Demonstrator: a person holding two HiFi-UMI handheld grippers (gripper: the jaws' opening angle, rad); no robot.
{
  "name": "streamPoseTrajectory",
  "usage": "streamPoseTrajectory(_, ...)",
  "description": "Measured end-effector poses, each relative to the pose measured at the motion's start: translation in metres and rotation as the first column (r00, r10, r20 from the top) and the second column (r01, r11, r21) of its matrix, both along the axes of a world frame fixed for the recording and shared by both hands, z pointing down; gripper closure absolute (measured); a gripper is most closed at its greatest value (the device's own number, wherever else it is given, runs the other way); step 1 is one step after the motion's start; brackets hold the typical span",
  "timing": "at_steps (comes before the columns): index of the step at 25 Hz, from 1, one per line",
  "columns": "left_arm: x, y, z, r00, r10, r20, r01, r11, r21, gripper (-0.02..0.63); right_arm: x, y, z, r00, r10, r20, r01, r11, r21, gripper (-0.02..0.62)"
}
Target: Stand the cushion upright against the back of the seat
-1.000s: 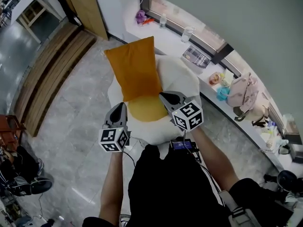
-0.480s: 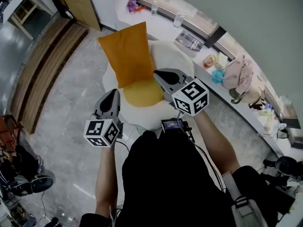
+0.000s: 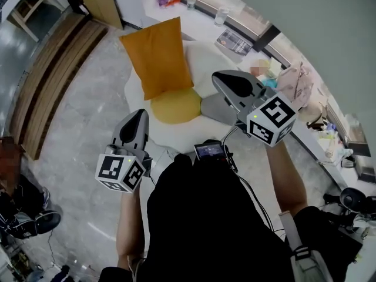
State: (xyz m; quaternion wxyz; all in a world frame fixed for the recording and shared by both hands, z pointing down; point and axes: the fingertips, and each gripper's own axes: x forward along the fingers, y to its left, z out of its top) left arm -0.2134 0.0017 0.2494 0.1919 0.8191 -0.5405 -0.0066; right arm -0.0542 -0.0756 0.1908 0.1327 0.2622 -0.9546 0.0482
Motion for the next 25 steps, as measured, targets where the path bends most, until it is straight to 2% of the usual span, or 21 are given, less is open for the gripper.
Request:
streamPoseTrajectory(10, 0.044, 0.039, 0.007, 1.000, -0.012, -0.016, 0.011, 0.999, -0.037, 0.592, 0.030, 0.056, 0.007, 0.998, -0.058, -0.015, 0.058, 0.998, -0.026, 0.577)
streamPoseTrajectory(16, 0.097, 0.057, 0.002, 1.000, -0.013, -0.019, 0.012, 0.999, -0.046, 0.593, 0.084, 0.075, -0.014, 0.996, -0.084, -0.001, 0.084, 0.996, -0.016, 0.578)
streamPoseTrajectory(20, 0.132, 0.065, -0.006, 1.000, 0.001, -0.018, -0.002, 0.999, -0.033, 0.593, 0.122, 0.083, -0.029, 0.995, -0.092, 0.047, 0.091, 0.996, 0.010, 0.577)
streamPoseTrajectory(25, 0.173, 0.081, -0.013, 1.000, 0.007, -0.003, -0.008, 1.000, -0.023, 0.593, 0.156, 0.107, -0.015, 0.991, -0.097, 0.091, 0.099, 0.995, -0.013, 0.577)
